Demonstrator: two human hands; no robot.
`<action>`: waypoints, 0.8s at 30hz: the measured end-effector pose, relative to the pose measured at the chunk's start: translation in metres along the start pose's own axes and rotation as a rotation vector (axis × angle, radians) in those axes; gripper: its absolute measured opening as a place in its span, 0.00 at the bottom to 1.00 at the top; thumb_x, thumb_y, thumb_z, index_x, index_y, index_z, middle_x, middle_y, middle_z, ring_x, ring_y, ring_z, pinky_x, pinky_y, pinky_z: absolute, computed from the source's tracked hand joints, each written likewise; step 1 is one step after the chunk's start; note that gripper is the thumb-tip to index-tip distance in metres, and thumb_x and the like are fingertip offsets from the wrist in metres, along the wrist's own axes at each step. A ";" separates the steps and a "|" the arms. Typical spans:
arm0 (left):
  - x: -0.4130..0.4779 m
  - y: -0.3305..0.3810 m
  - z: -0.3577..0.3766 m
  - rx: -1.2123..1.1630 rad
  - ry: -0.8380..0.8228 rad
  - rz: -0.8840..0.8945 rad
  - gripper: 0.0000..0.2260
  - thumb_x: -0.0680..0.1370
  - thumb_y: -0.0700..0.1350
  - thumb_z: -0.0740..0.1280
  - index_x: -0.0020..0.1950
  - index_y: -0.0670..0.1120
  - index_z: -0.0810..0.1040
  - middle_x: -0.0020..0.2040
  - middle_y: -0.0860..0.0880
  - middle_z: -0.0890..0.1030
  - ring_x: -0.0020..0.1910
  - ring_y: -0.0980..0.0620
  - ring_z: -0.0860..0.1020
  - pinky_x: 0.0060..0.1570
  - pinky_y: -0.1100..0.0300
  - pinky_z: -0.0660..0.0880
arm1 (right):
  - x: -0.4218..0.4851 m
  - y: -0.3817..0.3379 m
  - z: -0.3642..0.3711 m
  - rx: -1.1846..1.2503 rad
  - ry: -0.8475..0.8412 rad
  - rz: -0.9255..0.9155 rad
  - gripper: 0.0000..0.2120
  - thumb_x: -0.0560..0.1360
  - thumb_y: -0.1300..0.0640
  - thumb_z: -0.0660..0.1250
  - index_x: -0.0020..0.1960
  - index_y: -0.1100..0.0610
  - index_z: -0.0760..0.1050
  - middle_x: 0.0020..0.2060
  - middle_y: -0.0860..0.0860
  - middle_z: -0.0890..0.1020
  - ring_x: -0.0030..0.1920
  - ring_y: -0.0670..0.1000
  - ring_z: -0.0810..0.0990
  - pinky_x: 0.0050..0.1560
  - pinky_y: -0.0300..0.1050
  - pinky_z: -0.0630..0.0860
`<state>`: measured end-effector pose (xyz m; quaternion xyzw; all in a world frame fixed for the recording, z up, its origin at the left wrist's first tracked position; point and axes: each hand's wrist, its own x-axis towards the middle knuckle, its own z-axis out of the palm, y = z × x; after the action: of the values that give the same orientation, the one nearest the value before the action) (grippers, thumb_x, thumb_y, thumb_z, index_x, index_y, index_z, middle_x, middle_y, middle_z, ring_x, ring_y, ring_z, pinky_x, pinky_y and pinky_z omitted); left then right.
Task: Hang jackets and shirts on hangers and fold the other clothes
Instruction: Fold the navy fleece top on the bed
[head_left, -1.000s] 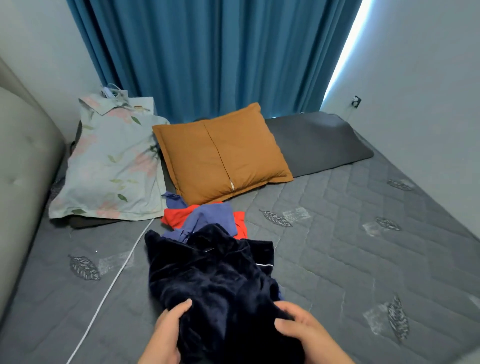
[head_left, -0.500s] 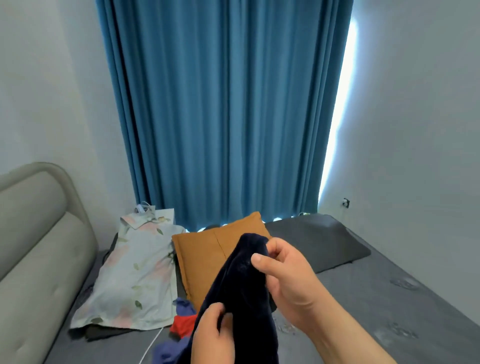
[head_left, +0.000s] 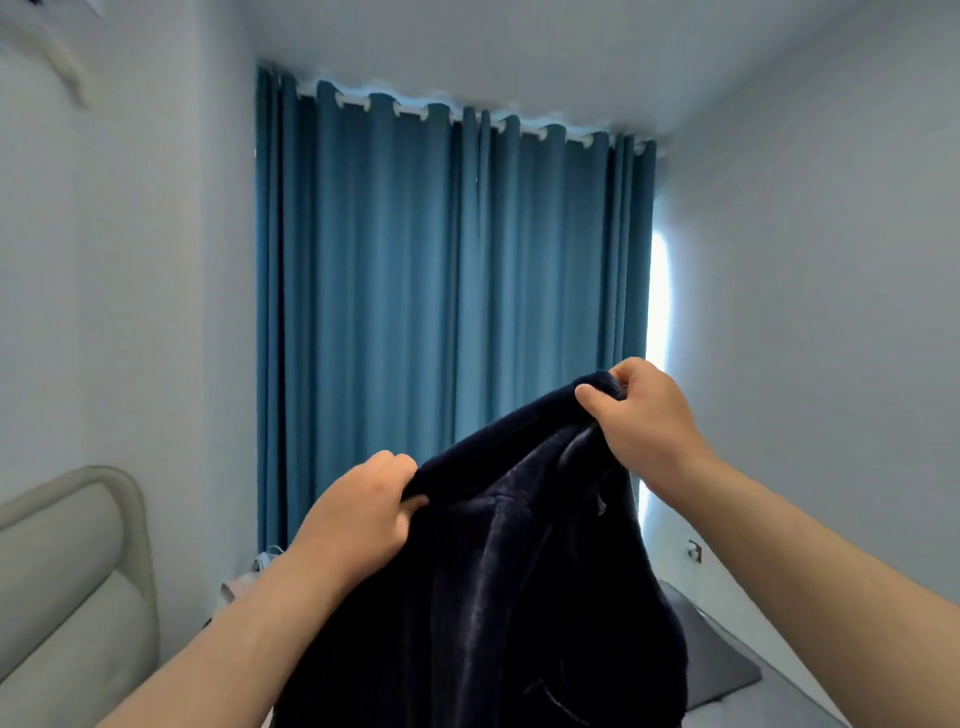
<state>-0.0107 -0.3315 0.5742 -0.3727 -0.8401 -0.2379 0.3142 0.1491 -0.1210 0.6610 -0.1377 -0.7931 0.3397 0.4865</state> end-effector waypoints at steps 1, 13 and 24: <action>0.007 0.000 -0.001 0.028 0.012 -0.010 0.08 0.79 0.51 0.64 0.46 0.47 0.70 0.43 0.52 0.73 0.42 0.49 0.74 0.40 0.56 0.68 | 0.007 -0.005 -0.003 -0.001 0.022 -0.008 0.12 0.74 0.51 0.68 0.44 0.59 0.71 0.36 0.50 0.76 0.37 0.51 0.75 0.39 0.48 0.73; -0.022 0.123 0.013 -0.802 0.071 -0.224 0.30 0.66 0.60 0.71 0.66 0.64 0.64 0.59 0.66 0.70 0.59 0.65 0.71 0.55 0.64 0.72 | 0.031 -0.064 -0.007 0.354 -0.026 0.202 0.06 0.73 0.64 0.65 0.45 0.58 0.67 0.41 0.54 0.73 0.21 0.45 0.78 0.44 0.57 0.83; 0.046 0.135 -0.004 -1.184 -0.035 -0.351 0.07 0.73 0.38 0.65 0.46 0.33 0.73 0.35 0.44 0.77 0.35 0.48 0.75 0.36 0.52 0.73 | -0.043 -0.003 -0.061 0.324 0.010 0.114 0.13 0.73 0.45 0.70 0.54 0.50 0.77 0.51 0.49 0.82 0.50 0.49 0.82 0.54 0.51 0.80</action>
<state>0.0715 -0.2297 0.6322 -0.3438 -0.6193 -0.7058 -0.0035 0.2235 -0.1219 0.6523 -0.1042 -0.7164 0.4894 0.4862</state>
